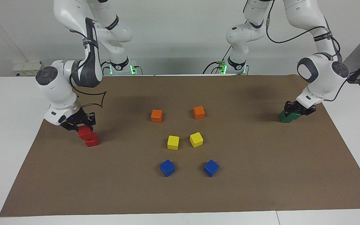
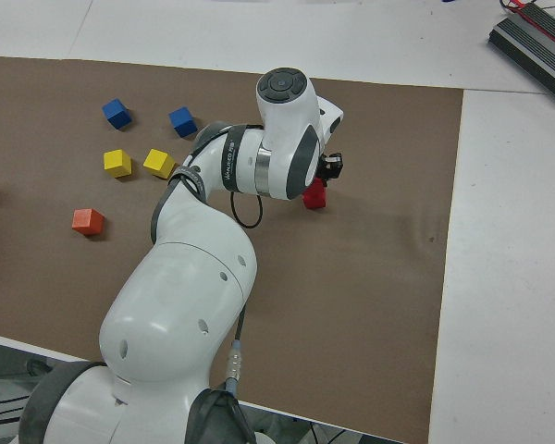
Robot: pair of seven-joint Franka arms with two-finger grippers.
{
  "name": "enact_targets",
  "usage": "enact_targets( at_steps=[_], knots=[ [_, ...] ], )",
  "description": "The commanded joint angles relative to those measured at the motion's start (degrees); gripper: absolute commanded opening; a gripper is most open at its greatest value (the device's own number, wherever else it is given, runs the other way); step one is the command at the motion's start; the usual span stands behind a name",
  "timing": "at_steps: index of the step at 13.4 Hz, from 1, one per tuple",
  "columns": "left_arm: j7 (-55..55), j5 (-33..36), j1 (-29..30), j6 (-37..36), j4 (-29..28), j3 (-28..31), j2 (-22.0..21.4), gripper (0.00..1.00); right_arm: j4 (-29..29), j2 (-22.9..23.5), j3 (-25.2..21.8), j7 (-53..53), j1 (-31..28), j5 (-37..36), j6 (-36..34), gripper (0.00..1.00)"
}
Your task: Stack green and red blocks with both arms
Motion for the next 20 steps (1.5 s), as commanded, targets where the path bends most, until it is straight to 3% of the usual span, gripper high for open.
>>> enact_targets(
  at_steps=[1, 2, 3, 4, 11, 15, 20],
  knots=[
    [2.4, -0.5, 1.4, 2.3, -3.1, -0.5, -1.6, 0.00, -1.9, -1.1, 0.4, 0.7, -0.6, 0.2, 2.0, 0.00],
    [2.7, -0.5, 1.6, 2.3, -3.2, -0.5, -1.7, 0.00, -2.0, -1.1, 0.4, 0.8, -0.6, 0.2, 2.3, 0.00],
    [3.6, -0.5, 1.7, 2.3, -3.2, -0.5, -1.7, 0.10, -2.1, -1.1, 0.5, 1.2, -0.6, 0.2, 2.3, 0.00],
    [4.2, -0.5, 1.7, 2.3, -3.2, -0.5, -1.7, 0.99, -2.1, -0.7, 0.4, 1.3, -0.6, 0.2, 2.6, 0.00],
    [3.3, -0.5, 1.2, -3.5, 0.1, -0.6, -2.6, 1.00, -2.1, 0.2, 0.4, 2.2, -0.3, 0.2, 5.5, 0.00],
    [-3.7, -0.5, -1.5, -20.0, 16.9, -1.0, -2.8, 1.00, -2.5, 0.9, 0.4, 2.2, -0.3, 0.2, 5.9, 0.00],
    [-28.4, 0.1, -7.8, -26.3, 27.0, -1.2, -3.3, 1.00, -2.5, 0.9, 0.4, 2.2, -0.5, 0.2, 6.0, 0.00]
  ],
)
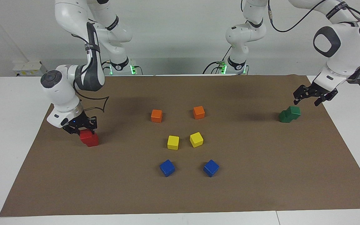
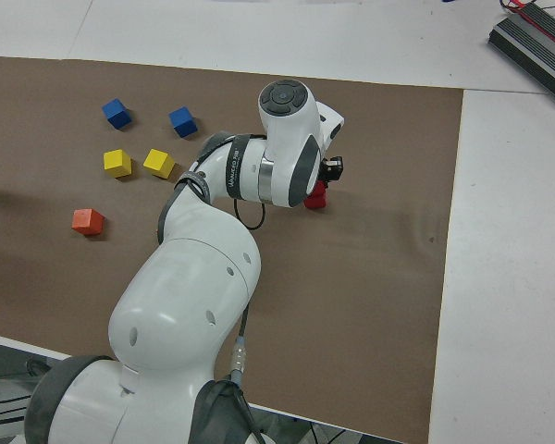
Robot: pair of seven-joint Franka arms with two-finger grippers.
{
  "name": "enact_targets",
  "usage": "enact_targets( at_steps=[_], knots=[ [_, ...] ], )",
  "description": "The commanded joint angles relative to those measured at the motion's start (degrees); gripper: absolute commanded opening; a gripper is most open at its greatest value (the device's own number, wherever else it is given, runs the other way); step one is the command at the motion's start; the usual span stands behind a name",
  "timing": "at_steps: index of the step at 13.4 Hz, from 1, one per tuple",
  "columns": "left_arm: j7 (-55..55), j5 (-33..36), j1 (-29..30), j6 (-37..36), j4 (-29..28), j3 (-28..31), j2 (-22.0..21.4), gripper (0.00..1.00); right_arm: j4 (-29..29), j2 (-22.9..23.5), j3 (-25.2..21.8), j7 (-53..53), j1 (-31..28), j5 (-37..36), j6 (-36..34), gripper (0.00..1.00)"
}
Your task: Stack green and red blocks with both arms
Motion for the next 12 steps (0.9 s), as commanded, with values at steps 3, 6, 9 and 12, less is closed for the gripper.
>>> enact_targets(
  at_steps=[3, 6, 9, 12],
  knots=[
    [-10.0, 0.3, -2.2, -8.5, 7.6, -0.2, -0.4, 1.00, -1.3, -0.6, 0.4, 1.4, -0.6, 0.1, 1.4, 0.00],
    [-10.3, 0.3, -2.2, -11.9, 7.0, -1.4, -4.1, 1.00, -2.7, -0.9, 0.4, 1.4, -0.8, 0.1, 2.6, 0.00],
    [-14.2, 0.3, -3.6, -16.3, 7.0, -2.0, -6.0, 1.00, -3.1, -0.9, 0.4, 1.4, -0.8, 0.1, 3.0, 0.00],
    [-15.3, 0.3, -4.2, -19.7, 7.5, -2.3, -6.2, 1.00, -3.1, -0.9, 0.4, 1.4, -0.8, 0.1, 3.0, 0.11]
  ],
)
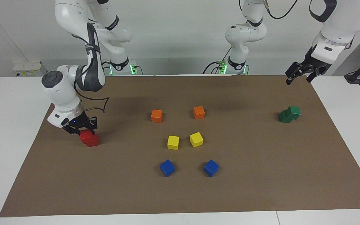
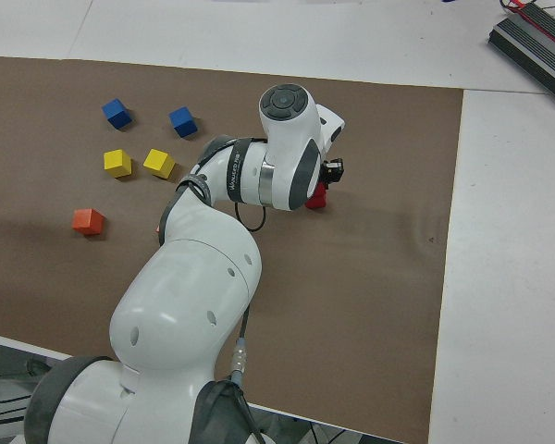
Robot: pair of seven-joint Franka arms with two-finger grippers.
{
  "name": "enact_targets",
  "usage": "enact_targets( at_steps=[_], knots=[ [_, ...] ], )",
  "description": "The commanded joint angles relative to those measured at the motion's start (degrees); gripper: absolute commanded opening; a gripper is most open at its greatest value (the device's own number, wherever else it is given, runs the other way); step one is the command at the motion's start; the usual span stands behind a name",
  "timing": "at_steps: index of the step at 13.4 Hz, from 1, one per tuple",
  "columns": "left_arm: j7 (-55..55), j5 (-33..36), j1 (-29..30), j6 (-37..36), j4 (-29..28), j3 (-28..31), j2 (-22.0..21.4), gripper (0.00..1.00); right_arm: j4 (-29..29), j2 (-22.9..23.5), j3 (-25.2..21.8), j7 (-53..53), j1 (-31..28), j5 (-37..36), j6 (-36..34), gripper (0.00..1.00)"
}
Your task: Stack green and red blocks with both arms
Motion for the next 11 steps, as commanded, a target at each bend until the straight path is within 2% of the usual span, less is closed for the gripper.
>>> enact_targets(
  at_steps=[1, 3, 5, 6, 7, 11],
  knots=[
    [-1.4, 0.3, -0.8, -4.2, 0.1, 0.1, -0.7, 1.00, -2.1, -0.8, 0.5, 1.4, -0.8, 0.1, 1.5, 0.20],
    [-1.3, 0.3, -0.8, -4.3, -0.2, 0.1, -1.4, 1.00, -2.1, -0.8, 0.5, 2.5, -0.8, 0.1, 1.4, 0.41],
    [-1.4, 0.0, -0.8, -4.2, 0.1, 0.1, -1.4, 1.00, -2.1, -0.8, 0.5, 2.9, -0.8, 0.1, 1.5, 0.72],
    [-1.4, -0.1, -0.9, -4.2, 0.0, 0.1, -1.3, 1.00, -2.1, -0.8, 0.5, 3.1, -0.8, 0.1, 1.5, 0.96],
    [-1.4, -0.2, -0.9, -4.2, 0.1, 0.2, -1.3, 1.00, -2.1, -0.8, 0.5, 3.1, -0.8, 0.1, 1.5, 1.00],
    [-1.4, -0.3, -1.3, -4.3, 0.3, 0.4, -1.3, 1.00, -1.1, -0.8, 0.5, 2.9, -0.8, 0.1, -0.8, 1.00]
  ],
)
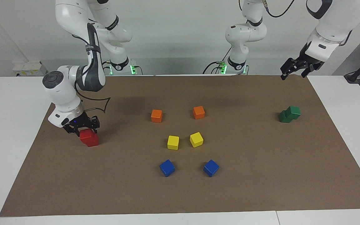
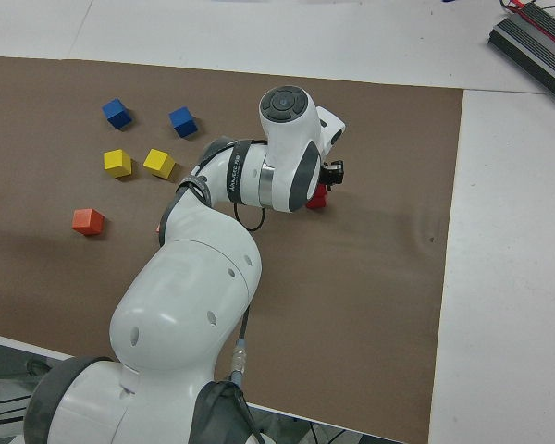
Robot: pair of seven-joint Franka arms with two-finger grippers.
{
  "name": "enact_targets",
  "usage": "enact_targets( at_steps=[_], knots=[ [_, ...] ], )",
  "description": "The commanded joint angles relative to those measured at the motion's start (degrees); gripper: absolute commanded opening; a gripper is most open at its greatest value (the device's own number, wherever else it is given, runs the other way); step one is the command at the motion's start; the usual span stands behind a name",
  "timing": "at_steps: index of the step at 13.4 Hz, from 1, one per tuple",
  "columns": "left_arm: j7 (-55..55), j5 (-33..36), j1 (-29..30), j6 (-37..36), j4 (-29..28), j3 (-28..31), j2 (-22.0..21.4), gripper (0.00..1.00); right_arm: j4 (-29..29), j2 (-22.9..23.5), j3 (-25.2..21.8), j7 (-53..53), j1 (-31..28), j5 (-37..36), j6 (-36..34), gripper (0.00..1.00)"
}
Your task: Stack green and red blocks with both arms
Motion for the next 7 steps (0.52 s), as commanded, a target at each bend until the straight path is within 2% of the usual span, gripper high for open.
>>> enact_targets(
  at_steps=[1, 2, 4, 7],
  knots=[
    [-1.0, -0.3, -0.8, -1.1, 0.3, 0.5, -0.8, 1.00, -0.2, -0.9, 0.6, 1.0, -0.7, 0.1, -1.7, 1.00],
    [-1.0, -0.3, -0.8, -1.0, 0.3, 0.6, -0.8, 1.00, 0.4, -1.2, 0.6, 1.2, -0.2, 0.2, -2.8, 1.00],
    [-0.9, -0.3, -0.9, -0.9, 0.3, 0.7, -0.9, 1.00, 3.4, -3.2, 0.8, 1.2, -0.1, 0.5, -9.8, 1.00],
    [-0.9, -0.3, -1.3, -0.2, 0.2, 1.0, -0.8, 1.00, 8.0, -9.6, 1.1, 1.2, 0.1, 0.5, -20.6, 1.00]
  ],
)
